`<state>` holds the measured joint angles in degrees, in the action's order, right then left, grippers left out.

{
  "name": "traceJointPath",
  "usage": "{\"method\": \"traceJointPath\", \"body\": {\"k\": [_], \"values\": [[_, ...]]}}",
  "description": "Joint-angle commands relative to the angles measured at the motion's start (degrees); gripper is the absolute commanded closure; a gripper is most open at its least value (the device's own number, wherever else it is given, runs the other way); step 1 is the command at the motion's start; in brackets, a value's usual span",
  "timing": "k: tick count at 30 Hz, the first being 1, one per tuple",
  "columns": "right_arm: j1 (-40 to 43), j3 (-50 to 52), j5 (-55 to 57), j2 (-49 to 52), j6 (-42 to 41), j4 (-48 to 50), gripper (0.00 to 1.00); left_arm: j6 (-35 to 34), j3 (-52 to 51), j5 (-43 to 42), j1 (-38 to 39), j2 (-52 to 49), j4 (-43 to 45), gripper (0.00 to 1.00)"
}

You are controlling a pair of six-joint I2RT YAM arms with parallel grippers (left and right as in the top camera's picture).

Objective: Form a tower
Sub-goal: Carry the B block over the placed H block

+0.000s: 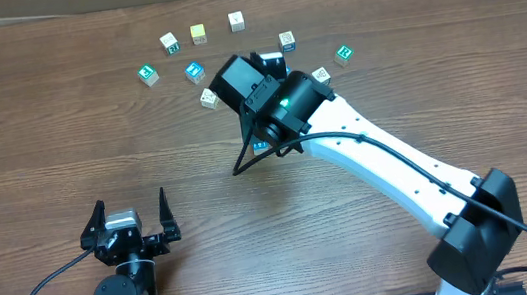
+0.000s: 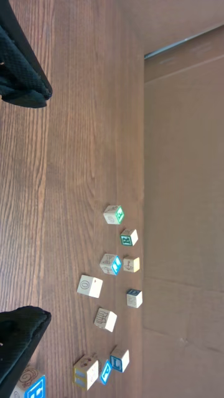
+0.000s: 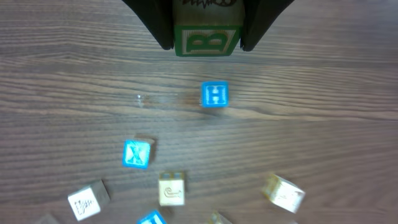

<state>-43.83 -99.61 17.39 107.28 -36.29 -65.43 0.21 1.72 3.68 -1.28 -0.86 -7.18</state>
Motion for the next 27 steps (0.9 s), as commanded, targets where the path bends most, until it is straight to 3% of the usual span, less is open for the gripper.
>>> {"method": "traceJointPath", "body": {"k": [1, 12, 16, 27], "values": [[1.1, 0.9, 0.9, -0.8, 0.8, 2.0, 0.86, 1.1, 0.4, 0.8, -0.6, 0.5, -0.7, 0.0], [1.1, 1.0, -1.9, 0.4, 1.4, 4.8, 0.87, 1.1, 0.4, 0.8, -0.6, 0.5, -0.7, 0.0], [1.5, 1.0, -7.7, 2.6, 6.8, 7.3, 0.87, 1.1, 0.4, 0.8, -0.6, 0.5, -0.7, 0.01], [1.8, 1.0, -8.5, 10.6, 7.5, 10.3, 0.86, 1.1, 0.4, 0.8, -0.6, 0.5, -0.7, 0.01]]}}
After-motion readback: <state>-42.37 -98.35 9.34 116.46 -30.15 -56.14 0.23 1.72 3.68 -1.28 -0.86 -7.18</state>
